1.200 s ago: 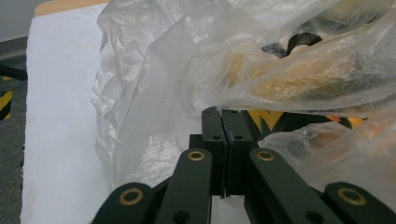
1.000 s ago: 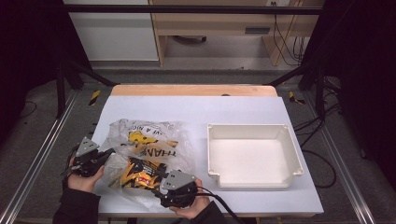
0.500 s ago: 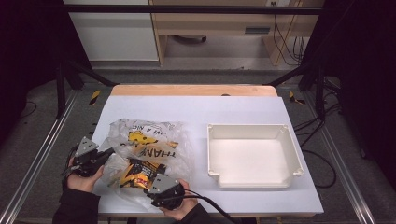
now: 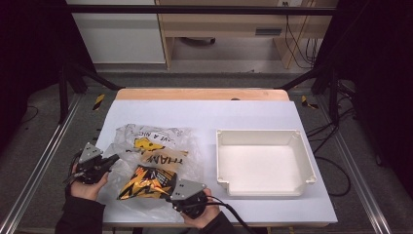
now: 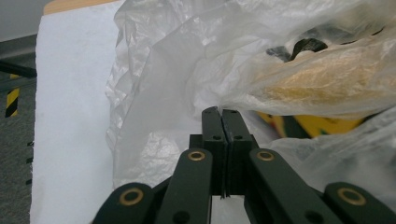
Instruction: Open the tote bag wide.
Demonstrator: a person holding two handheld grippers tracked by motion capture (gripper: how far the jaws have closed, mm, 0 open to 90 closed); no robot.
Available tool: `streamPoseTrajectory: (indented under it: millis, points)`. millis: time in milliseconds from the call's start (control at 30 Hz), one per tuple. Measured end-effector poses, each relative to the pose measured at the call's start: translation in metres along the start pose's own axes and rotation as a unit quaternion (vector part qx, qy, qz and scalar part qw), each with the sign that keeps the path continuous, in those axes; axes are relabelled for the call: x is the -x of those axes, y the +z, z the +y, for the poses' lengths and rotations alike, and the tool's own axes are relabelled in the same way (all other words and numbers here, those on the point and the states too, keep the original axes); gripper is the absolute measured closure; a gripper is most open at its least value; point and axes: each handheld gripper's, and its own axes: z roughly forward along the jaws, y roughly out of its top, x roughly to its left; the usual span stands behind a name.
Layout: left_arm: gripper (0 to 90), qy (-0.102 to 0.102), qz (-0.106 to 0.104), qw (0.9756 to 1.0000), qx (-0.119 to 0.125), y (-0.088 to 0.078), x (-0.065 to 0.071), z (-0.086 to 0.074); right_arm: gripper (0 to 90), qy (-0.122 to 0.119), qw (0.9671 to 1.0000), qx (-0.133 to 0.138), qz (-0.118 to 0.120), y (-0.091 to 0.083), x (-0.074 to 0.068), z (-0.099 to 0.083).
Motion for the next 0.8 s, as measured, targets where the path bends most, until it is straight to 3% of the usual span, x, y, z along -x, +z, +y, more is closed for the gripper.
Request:
streamPoseTrajectory:
  millis: [300, 500, 800]
  points:
    - [89.3, 0.004, 0.0, 1.0, -0.006, 0.004, 0.003, 0.0, 87.6, 0.022, 0.9991, 0.034, 0.01, -0.039, 0.011, 0.012]
    - [86.4, 0.009, -0.005, 0.9999, -0.002, 0.004, 0.004, 0.0, 87.5, 0.033, 0.9984, 0.042, 0.02, -0.045, 0.015, 0.025]
    - [87.5, 0.005, -0.009, 0.9999, 0.001, 0.005, 0.005, 0.0, 87.8, 0.059, 0.9947, 0.062, 0.057, -0.05, 0.024, 0.045]
